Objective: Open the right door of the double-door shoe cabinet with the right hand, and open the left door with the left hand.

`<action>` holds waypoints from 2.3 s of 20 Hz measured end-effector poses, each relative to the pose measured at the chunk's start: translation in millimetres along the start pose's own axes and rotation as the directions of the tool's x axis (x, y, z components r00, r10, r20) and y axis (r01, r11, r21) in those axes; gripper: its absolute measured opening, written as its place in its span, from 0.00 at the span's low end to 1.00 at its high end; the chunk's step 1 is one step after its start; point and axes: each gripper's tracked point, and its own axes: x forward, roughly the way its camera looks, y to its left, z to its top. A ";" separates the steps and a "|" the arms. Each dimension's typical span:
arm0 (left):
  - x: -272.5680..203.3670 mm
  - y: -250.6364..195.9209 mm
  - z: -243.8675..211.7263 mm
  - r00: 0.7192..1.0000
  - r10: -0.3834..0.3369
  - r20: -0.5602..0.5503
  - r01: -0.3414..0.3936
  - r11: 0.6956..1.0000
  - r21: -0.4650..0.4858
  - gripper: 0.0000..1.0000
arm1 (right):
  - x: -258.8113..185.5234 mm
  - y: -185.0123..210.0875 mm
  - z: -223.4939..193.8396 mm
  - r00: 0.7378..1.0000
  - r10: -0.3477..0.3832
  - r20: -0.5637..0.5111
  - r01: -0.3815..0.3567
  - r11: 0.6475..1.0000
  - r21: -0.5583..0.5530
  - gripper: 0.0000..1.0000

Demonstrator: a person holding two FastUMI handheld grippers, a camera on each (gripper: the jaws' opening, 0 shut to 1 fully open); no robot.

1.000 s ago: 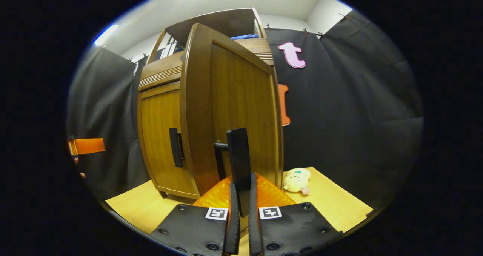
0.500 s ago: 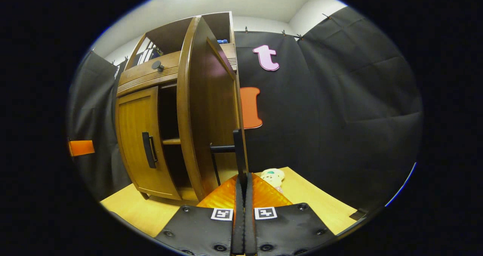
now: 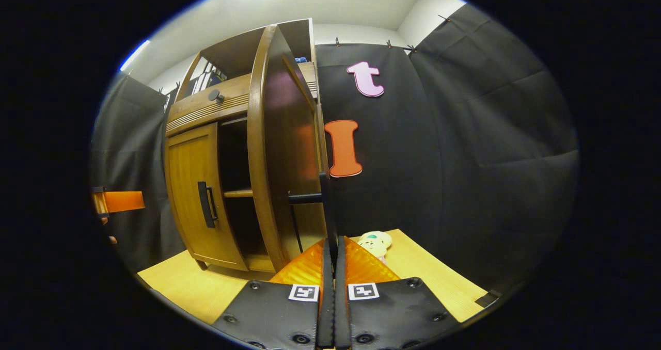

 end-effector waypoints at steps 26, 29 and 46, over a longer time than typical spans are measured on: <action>136.6 9.5 -46.1 0.990 0.137 -0.023 -0.136 0.990 0.043 0.92 | -40.3 -108.4 -15.4 0.991 -0.130 0.016 0.129 0.991 0.027 0.34; 159.0 16.5 -57.1 0.988 0.150 -0.047 -0.147 0.987 0.060 0.92 | -38.3 -109.9 -13.7 0.992 -0.122 0.028 0.122 0.993 0.002 0.61; 195.0 77.5 -46.2 0.952 0.304 0.031 -0.305 0.939 0.161 0.92 | -20.1 -133.6 -26.2 0.985 -0.168 0.037 0.167 0.985 0.031 0.84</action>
